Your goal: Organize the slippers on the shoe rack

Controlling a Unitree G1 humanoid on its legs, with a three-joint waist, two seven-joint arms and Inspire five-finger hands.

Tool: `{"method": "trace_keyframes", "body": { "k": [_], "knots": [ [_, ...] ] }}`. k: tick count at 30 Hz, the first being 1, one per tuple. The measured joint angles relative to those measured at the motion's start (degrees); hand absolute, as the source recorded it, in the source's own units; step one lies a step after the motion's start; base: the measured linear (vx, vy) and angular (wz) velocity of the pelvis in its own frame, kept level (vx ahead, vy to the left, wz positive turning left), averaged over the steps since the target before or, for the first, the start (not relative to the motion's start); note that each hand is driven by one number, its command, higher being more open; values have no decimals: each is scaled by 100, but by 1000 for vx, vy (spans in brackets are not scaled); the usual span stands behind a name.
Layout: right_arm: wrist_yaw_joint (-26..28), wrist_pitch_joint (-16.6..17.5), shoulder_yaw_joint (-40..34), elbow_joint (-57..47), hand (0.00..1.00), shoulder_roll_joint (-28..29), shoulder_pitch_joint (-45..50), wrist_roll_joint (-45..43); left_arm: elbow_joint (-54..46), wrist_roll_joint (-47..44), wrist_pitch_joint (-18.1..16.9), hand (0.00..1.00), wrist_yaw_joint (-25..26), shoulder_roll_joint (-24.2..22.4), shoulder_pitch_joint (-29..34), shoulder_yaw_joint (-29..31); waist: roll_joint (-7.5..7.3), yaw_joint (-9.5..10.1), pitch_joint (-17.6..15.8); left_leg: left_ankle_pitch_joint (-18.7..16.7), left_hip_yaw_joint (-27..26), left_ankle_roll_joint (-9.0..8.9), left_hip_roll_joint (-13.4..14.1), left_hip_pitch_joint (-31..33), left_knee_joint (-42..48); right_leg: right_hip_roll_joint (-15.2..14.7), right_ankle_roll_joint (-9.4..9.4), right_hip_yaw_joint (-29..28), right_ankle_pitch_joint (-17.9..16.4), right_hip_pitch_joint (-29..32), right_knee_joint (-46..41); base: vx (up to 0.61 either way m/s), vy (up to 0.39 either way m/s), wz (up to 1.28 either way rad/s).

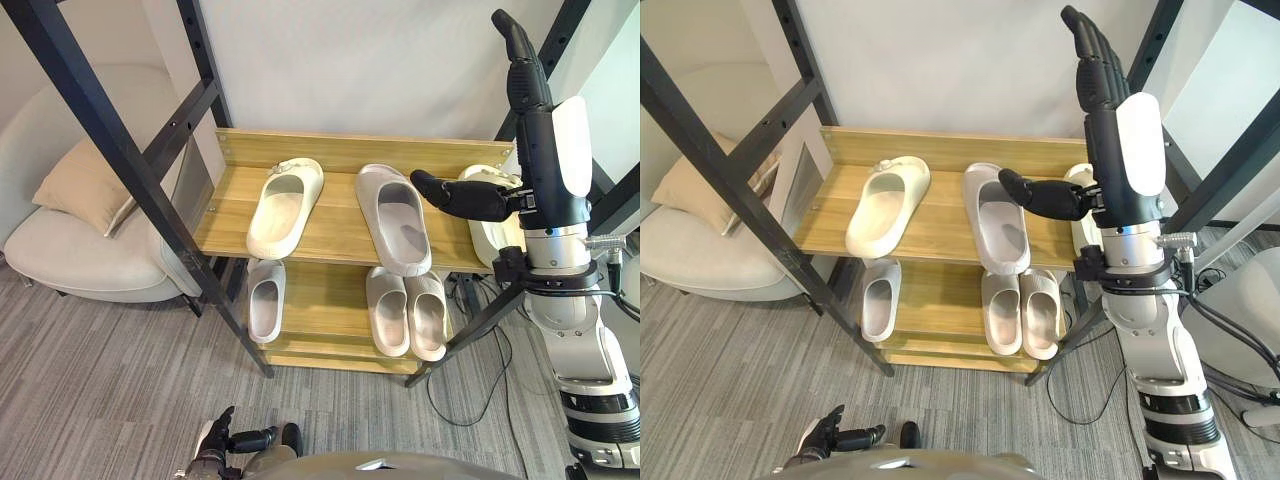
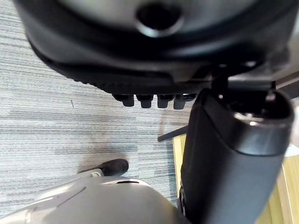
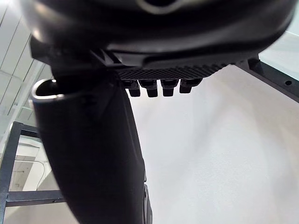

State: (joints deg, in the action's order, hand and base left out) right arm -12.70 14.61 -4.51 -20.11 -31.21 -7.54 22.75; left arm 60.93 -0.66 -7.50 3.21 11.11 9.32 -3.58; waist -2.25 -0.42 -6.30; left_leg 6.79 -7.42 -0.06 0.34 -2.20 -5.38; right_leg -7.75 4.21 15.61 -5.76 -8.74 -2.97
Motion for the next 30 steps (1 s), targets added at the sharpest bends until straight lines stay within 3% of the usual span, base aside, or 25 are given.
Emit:
{"method": "trace_keyframes", "body": {
  "k": [14, 30],
  "knots": [
    [135, -268, 70, 649, 100, -191, 68, 473, 26, -8, -4, 100, -106, 3, 14, -1, 12, 23, 24, -4, 108, 7, -69, 84, 31, -26, 64, 119, 41, -23, 133, 1, 0, 4],
    [217, -338, 477, 1000, 100, -329, 31, 536, -62, -143, -6, 100, -139, -10, 14, 0, 50, 98, -108, -9, 196, 9, -88, 178, 31, -25, 71, 181, 45, 12, 197, -2, 0, 1]
  ]
}}
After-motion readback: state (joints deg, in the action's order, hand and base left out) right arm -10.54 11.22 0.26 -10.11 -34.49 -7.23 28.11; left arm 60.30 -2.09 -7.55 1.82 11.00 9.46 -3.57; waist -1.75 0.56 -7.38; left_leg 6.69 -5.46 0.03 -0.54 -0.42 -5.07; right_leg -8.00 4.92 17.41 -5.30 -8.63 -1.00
